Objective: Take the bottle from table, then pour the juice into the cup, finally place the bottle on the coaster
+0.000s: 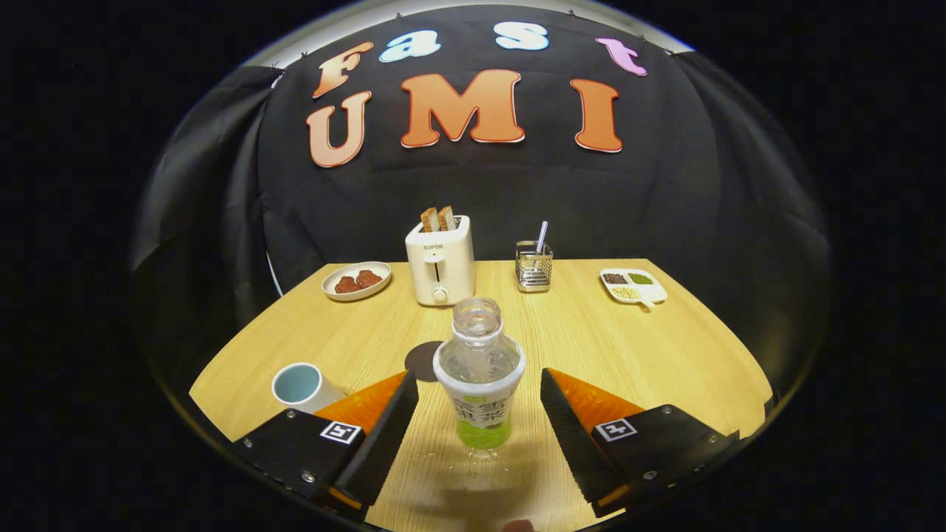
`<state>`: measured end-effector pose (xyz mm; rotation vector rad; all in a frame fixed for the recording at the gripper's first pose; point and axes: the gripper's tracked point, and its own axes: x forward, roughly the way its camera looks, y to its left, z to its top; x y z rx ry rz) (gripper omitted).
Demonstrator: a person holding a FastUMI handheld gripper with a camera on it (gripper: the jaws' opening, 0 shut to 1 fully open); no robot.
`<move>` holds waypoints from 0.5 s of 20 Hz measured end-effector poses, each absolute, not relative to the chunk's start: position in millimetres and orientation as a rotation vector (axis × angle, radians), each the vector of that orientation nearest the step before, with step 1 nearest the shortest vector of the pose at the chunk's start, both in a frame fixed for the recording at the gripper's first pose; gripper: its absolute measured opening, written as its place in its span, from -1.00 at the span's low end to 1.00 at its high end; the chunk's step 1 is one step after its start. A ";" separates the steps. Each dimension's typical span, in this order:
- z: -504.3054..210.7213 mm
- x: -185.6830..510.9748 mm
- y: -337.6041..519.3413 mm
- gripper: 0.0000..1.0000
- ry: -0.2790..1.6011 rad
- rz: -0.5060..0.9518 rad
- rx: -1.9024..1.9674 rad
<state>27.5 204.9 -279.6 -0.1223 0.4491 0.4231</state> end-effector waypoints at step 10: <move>-312.5 54.7 218.4 0.73 0.480 0.414 -0.098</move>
